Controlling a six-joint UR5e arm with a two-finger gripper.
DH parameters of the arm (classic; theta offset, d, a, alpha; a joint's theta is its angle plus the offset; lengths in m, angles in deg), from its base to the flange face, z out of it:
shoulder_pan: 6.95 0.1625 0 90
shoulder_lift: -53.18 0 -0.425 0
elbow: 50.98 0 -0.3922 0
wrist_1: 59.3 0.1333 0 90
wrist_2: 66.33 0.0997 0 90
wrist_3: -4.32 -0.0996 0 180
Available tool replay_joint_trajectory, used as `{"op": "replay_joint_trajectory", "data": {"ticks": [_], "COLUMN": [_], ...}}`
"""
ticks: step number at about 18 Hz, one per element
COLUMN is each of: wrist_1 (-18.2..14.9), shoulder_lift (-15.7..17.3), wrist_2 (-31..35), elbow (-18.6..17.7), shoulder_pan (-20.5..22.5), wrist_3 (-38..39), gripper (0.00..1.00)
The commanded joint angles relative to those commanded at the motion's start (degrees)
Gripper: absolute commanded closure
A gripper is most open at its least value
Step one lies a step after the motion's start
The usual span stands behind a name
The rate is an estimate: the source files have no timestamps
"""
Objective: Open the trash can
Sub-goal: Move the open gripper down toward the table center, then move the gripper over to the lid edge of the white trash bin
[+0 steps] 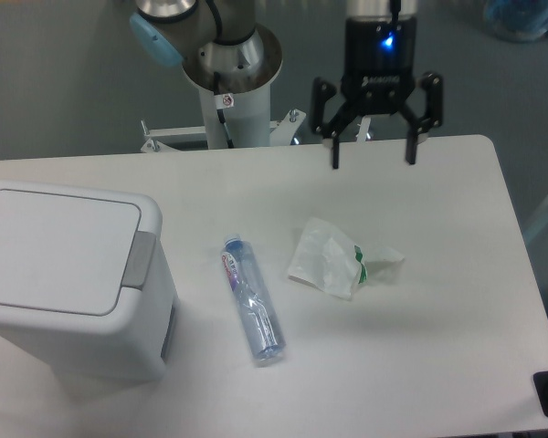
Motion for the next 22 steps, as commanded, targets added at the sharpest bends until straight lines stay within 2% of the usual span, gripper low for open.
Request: {"op": "replay_joint_trajectory", "data": {"ticks": [3, 10, 22], "wrist_1": [2.38, 2.48, 2.48], "shoulder_lift": [-2.90, -6.60, -7.83], "wrist_2": [0.00, 0.18, 0.44], "elbow": [1.23, 2.99, 2.11], "shoulder_pan": [-3.60, -10.28, -15.39], "wrist_3": [4.76, 4.94, 4.85], "gripper": [0.00, 0.00, 0.00]}}
